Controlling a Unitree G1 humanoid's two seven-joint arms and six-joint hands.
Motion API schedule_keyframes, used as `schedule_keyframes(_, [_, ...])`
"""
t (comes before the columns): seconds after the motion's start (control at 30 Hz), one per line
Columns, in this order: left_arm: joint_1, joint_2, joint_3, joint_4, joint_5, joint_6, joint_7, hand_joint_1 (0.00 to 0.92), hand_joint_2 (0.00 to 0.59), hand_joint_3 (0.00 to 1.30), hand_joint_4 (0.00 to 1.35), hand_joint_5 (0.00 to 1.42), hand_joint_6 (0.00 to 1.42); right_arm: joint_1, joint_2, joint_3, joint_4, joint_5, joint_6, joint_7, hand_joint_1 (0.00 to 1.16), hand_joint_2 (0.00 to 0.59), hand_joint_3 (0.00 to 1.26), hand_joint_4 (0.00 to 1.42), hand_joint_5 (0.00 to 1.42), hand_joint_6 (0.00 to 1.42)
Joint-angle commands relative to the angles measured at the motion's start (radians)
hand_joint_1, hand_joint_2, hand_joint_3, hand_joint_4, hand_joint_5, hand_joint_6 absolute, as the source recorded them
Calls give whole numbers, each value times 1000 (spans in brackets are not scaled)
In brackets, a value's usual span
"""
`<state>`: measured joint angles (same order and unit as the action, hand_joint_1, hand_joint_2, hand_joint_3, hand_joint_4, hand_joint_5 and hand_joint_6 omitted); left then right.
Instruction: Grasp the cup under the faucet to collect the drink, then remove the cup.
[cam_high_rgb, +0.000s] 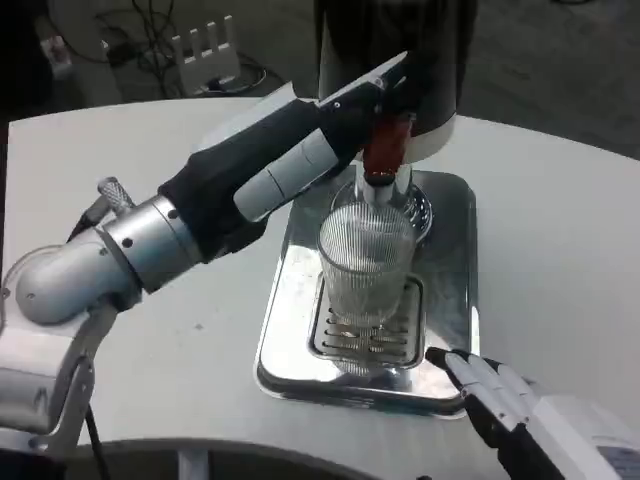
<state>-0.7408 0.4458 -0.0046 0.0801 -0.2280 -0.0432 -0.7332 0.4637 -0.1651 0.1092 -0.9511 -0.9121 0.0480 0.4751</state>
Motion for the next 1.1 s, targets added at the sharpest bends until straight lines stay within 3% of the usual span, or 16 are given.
schedule_keyframes(0.03, [14,5,-14,-29,4,-19,-24,0,0,0,0,0,0,6,3,6,2,3,11,-2,442,446,34,0,0,0])
schedule_keyframes(0.33, [32,36,-32,-86,62,-39,-19,0,0,0,0,0,0,9,3,15,-1,2,10,-4,442,446,34,0,0,0])
schedule_keyframes(1.1, [59,62,-77,-126,158,-77,1,0,4,0,0,0,0,19,7,19,-18,5,9,-4,442,446,34,0,0,0])
